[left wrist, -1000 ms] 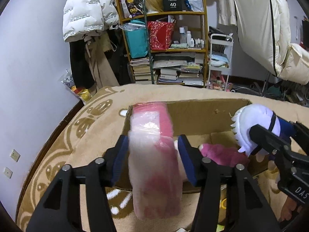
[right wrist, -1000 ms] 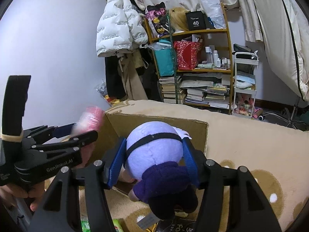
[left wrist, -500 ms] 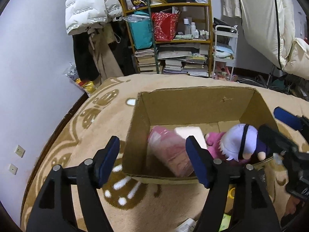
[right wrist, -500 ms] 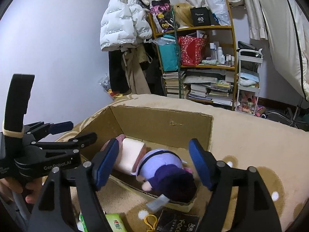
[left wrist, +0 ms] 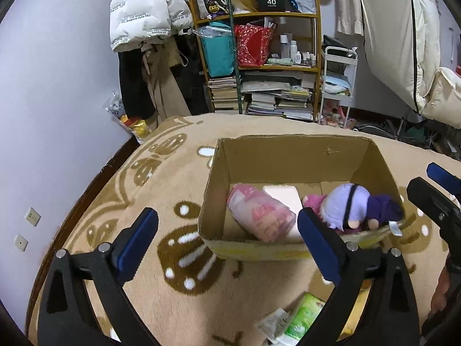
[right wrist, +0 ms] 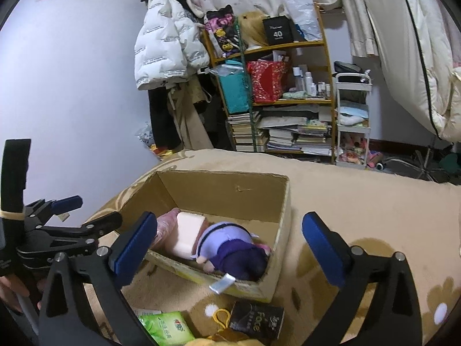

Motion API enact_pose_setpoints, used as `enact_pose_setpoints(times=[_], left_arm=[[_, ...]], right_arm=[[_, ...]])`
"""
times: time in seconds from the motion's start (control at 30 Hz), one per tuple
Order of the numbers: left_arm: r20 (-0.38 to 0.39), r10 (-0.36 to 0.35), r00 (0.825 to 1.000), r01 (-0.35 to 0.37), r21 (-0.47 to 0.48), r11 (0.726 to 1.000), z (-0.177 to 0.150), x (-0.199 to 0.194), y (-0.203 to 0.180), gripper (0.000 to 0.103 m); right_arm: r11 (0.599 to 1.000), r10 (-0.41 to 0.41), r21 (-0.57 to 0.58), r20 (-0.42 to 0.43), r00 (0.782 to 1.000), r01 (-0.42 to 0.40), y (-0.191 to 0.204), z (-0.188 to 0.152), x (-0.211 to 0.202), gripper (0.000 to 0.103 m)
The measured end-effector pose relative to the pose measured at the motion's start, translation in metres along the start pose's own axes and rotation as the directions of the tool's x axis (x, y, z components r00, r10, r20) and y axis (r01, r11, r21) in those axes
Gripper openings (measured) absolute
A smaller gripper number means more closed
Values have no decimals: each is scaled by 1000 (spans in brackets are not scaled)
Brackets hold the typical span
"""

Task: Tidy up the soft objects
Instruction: 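Lower left tool onto green tissue pack while right tool approaches yellow dog plush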

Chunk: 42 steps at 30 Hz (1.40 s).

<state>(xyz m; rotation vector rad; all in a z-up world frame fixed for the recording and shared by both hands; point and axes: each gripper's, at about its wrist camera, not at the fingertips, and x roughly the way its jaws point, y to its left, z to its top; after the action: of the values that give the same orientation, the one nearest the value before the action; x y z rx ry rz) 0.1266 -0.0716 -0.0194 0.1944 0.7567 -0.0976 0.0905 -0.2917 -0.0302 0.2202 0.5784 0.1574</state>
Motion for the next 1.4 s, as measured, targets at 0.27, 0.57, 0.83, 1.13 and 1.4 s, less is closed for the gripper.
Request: enact_pose_setpoints(times=[0.27,0.57,0.83,1.13,1.4], left_arm=[[-7,-6,1000,7,68,998,-7,-25,-9,97],[-60,-24,998,32,126,991,-23,-50,-19,97],[-120,-70,990,88,152,984,-41,-62,-31,97],[-216,-100,971,138,171,976,-59,-38,-44,97],[-293,-143,945,193,148,970,-70,-11,-48,97]], right_arm=[[999,-32,37,-34,999,34,-8,-5,-19,103],[995,-35,91,-81,996,42,-9,-12,-40,103],[983,-23,171,-212,977,60,-11,-36,-42,103],[972,-11,219,-333,943,88,-17,-65,-30,103],[969,-9,222,-422,906,113,-17,-81,-6,103]])
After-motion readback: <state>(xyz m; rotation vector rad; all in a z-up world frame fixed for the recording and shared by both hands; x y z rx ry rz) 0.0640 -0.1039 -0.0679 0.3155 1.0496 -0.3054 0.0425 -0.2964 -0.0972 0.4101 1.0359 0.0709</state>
